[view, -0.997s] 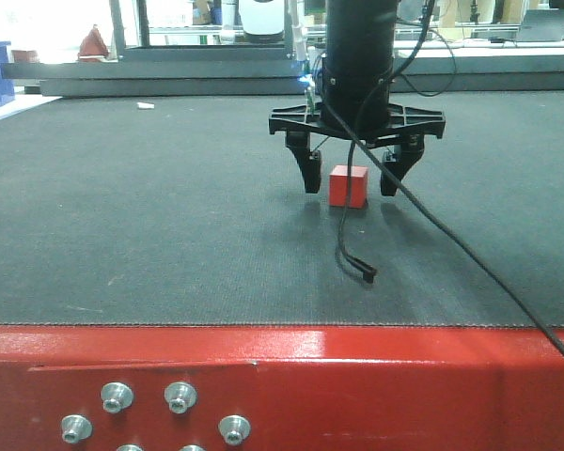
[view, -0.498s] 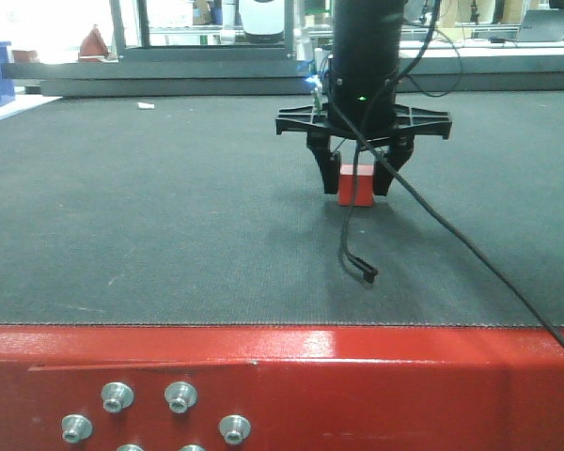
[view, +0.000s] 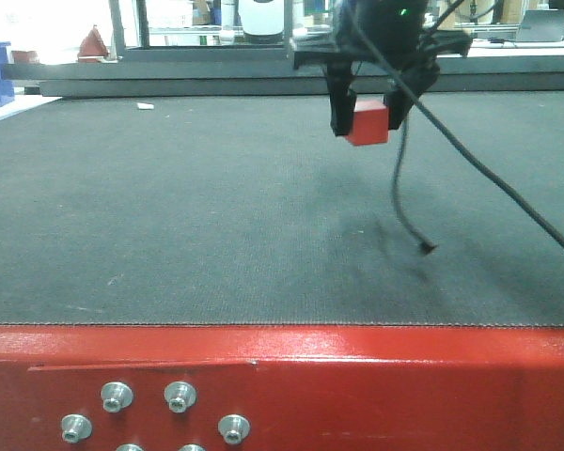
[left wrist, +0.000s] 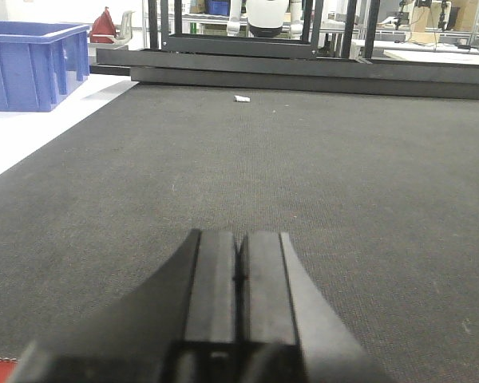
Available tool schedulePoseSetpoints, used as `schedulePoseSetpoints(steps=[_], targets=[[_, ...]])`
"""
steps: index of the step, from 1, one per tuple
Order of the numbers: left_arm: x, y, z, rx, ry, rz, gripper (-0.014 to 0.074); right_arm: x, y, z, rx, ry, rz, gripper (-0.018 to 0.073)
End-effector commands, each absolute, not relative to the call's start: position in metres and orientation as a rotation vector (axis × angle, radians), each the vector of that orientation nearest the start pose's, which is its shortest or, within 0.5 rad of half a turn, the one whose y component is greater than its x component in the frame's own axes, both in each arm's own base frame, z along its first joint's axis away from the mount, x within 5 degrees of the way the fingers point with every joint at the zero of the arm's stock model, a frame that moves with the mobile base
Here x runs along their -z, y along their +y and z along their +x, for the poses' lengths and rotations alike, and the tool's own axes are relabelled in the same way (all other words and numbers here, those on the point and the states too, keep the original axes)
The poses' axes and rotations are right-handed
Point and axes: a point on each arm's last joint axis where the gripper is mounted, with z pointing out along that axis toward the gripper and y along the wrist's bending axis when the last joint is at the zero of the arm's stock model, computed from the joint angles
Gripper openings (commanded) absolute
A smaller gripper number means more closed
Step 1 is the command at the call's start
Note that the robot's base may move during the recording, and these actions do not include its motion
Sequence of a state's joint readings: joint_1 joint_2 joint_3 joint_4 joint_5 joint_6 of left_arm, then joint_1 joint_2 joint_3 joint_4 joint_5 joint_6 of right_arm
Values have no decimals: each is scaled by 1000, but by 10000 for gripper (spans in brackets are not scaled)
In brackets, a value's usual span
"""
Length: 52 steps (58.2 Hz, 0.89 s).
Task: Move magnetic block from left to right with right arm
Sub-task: 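Close the right gripper on the red cube and lift it, then raise the held red cube up toward the robot body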
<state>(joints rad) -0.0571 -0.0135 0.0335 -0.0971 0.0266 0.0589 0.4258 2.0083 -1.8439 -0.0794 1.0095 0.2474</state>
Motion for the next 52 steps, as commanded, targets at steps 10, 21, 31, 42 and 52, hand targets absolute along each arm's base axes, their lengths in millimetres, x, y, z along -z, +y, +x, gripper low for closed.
schedulePoseSetpoints(steps=[10,21,31,42,52], targets=[[-206,-3,55,89,1444,5,-126,-338,156,356,-210,2362,-374,204],[-206,-3,55,89,1444,5,-126,-362,126,269,-259,2139,-405,204],[-206,-3,55,89,1444,5,-126,-360,112,221,-265,2067,-478,204],[-206,-3,55,89,1444,5,-126,-347,98,173,-307,1995,-517,204],[-206,-3,55,89,1444,5,-126,-339,89,136,-372,1882,-553,204]])
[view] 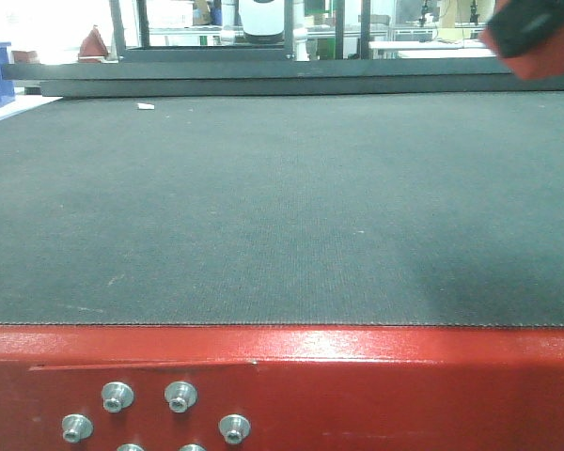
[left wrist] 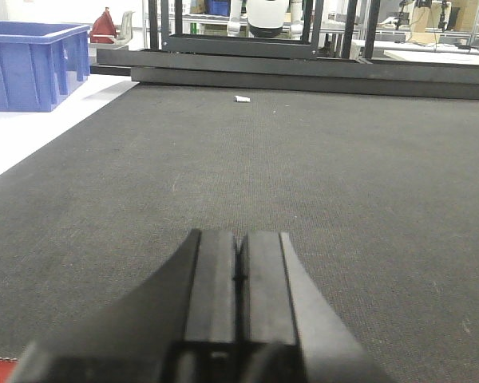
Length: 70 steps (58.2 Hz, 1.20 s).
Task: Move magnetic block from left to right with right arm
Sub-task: 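Raise the held red cube up toward the robot body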
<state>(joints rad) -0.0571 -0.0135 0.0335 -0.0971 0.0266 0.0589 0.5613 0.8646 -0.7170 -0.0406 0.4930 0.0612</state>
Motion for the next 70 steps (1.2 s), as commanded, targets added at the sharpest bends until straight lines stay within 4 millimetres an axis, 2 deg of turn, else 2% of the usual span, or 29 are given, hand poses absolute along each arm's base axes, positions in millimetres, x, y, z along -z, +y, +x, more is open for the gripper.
schedulePoseSetpoints(steps=[1,12,31,70], targets=[[-206,-3,55,89,1444,5,-126,-338,88,134,-377,1875,-556,204],[-206,-3,55,89,1444,5,-126,-336,75,105,-426,1785,-574,204],[-206,-3,55,89,1444,5,-126,-353,50,70,-478,1567,-511,204],[-206,-3,55,89,1444,5,-126,-355,49,67,-483,1543,-503,204]])
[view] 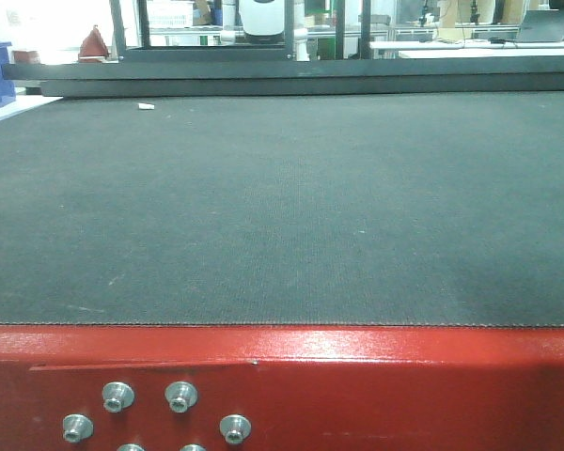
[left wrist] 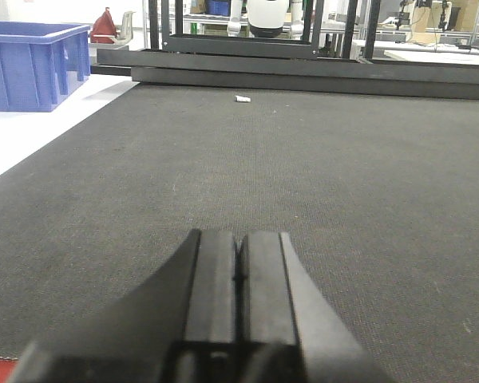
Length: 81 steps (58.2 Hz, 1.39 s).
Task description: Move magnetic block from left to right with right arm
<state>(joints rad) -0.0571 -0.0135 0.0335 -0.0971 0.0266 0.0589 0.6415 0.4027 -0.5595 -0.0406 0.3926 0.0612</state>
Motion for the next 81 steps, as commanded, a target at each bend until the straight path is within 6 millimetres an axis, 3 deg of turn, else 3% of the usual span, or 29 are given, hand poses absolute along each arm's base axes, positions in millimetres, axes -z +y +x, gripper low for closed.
schedulePoseSetpoints(steps=[1,81], targets=[[-206,-3,55,89,1444,5,-126,-355,49,67,-483,1543,-503,204],[-206,-3,55,89,1444,5,-126,-355,49,67,-483,1543,-503,204]])
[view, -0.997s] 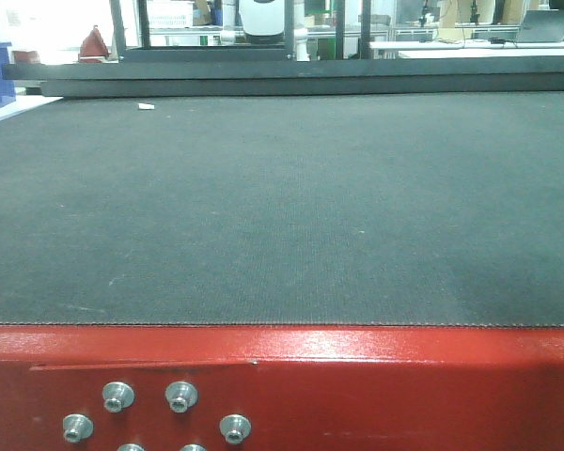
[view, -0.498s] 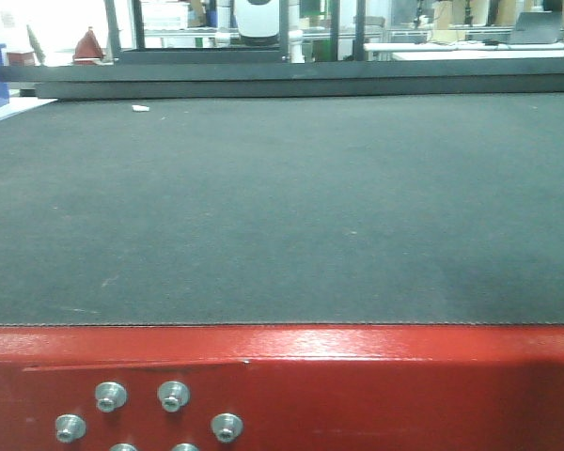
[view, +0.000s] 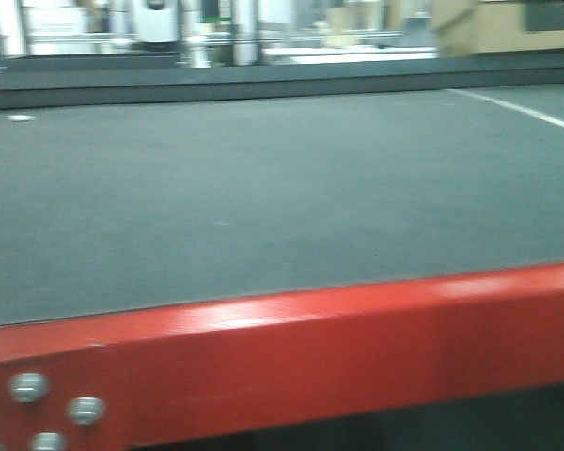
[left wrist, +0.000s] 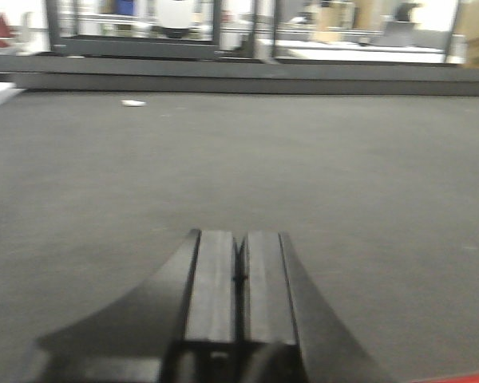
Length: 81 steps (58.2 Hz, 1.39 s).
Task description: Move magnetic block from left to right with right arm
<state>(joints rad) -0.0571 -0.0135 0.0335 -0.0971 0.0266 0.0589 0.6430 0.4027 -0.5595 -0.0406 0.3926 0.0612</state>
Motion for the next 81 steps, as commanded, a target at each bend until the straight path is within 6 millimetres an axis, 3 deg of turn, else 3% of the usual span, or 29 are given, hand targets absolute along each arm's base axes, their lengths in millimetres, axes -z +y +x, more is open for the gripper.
schedulePoseSetpoints(steps=[1,81], targets=[[-206,-3,55,89,1444,5,-126,-355,49,67,-483,1543,-503,204],[-206,-3,55,89,1444,5,-126,-355,49,67,-483,1543,-503,204]])
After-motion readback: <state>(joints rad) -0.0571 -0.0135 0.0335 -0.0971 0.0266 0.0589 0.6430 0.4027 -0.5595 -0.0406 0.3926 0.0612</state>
